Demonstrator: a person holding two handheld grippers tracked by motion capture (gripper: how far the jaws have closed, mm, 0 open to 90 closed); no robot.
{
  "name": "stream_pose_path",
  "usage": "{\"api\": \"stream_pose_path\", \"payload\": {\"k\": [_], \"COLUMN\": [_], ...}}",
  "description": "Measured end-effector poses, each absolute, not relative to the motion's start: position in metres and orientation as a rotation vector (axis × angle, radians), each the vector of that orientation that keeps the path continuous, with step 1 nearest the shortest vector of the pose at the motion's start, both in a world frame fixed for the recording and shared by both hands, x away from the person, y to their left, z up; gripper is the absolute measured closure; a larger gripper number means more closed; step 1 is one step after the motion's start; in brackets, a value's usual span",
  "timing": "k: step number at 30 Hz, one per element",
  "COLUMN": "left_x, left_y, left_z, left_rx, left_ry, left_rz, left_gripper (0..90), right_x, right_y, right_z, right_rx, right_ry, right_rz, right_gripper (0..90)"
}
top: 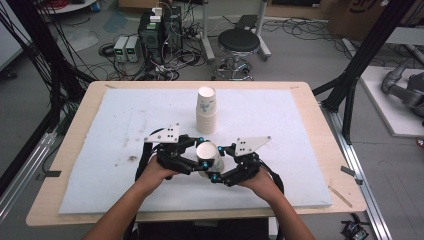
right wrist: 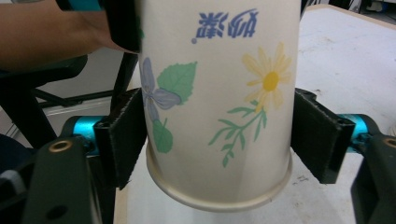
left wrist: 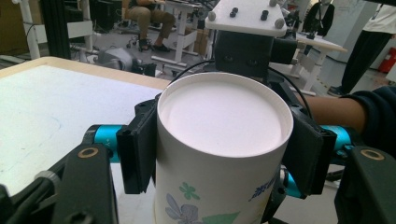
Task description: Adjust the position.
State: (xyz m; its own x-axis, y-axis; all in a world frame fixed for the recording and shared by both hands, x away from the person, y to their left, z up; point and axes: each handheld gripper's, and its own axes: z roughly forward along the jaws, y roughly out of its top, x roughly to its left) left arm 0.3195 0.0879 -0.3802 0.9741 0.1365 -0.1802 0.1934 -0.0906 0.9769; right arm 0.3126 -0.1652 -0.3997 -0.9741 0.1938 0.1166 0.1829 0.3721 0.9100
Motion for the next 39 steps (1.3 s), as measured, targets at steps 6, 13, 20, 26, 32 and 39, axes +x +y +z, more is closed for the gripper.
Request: {"api": "stream_pose_path", "payload": {"k": [6,13,20,26,32,39], "left_x": [0.318,0.317,0.318,0.319,0.318,0.319], "left_y": [0.089,0.089,0.094,0.097,0.095,0.095], "left_z": [-0.379,-0.377,-0.372,-0.366,-0.368,-0.365], "left_rx": [1.673,1.705,1.802,1.883,1.966,1.988], "left_ry": [0.227,0.259,0.275,0.257,0.232,0.222], "left_rz": [-0.02,0.025,0.06,0.065,0.054,0.054], "left_gripper": [35.6,21.9,15.9,15.9,16.3,16.4], "right_x": [0.313,0.313,0.318,0.322,0.323,0.323], "right_y": [-0.166,-0.167,-0.164,-0.16,-0.155,-0.15], "right_z": [-0.399,-0.398,-0.393,-0.386,-0.379,-0.369], "right_rx": [0.327,0.291,0.266,0.235,0.193,0.134], "right_ry": [2.587,2.598,2.682,2.736,2.774,2.83], "right_rz": [1.718,1.68,1.489,1.359,1.284,1.137], "right_gripper": [34.4,38.2,37.7,36.6,36.4,36.4]}}
